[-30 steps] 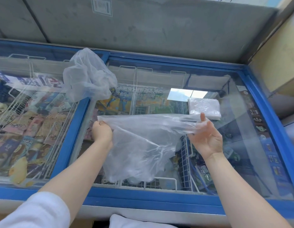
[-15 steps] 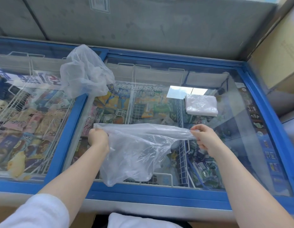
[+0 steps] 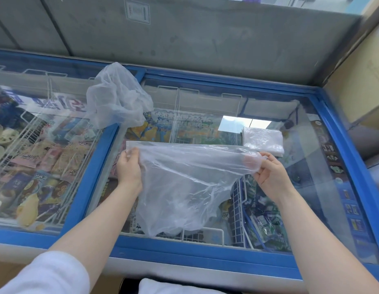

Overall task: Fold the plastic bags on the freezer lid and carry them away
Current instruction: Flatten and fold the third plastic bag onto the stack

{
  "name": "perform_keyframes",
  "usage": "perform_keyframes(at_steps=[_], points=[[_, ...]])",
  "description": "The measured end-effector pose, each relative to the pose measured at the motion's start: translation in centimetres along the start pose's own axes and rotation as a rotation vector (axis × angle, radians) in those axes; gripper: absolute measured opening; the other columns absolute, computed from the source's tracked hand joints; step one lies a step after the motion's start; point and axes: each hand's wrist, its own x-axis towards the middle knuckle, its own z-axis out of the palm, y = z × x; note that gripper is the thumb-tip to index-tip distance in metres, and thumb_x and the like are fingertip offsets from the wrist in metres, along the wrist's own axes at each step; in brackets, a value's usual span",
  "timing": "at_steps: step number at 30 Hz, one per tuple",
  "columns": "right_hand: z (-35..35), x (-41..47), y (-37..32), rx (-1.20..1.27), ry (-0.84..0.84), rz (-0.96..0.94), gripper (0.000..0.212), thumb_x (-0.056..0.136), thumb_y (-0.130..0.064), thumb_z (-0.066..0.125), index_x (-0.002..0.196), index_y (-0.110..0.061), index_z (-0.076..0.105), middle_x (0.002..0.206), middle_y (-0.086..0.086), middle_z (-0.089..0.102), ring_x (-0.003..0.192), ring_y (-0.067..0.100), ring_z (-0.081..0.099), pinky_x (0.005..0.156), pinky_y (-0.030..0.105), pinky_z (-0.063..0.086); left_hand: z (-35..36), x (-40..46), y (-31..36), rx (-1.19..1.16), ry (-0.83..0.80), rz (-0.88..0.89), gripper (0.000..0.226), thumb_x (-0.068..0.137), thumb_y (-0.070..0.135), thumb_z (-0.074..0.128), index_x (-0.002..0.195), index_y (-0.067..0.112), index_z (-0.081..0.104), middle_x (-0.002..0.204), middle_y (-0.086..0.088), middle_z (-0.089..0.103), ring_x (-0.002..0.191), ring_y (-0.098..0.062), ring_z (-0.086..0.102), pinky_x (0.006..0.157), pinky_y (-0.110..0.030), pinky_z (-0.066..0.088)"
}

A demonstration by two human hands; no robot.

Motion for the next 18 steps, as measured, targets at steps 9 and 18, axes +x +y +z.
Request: perform_keyframes(at_steps=[9,18], points=[[2.2,1.3,0.1,-1.148,0.282,-0.241,0.022,0.095,-0.028,0.047,0.108,-0.019,0.061,0.133,0.008,0.042,0.126,0.026,0.035,0.101,0.040,0.031,1.5,-1.0,2.3,0.130,-0.129,0.197,0.025,0.096,0.032,0.049,0.075,0.020,0.058,0.071,0.001,0.051,0.069,-0.016,0.047,0.068,-0.033,0.044],[13.2,-0.9,2.6,-1.237,-0.480,-0.531,0.021,0.087,-0.028,0.064,0.100,-0.012,0.057,0.107,-0.003,0.058,0.098,0.015,0.052,0.087,0.026,0.038,2.6,-3.0,3.8,0.041,-0.308,0.331,0.038,0.096,0.025,0.048,0.060,0.019,0.037,0.054,0.012,0.030,0.050,-0.004,0.028,0.048,-0.016,0.030]])
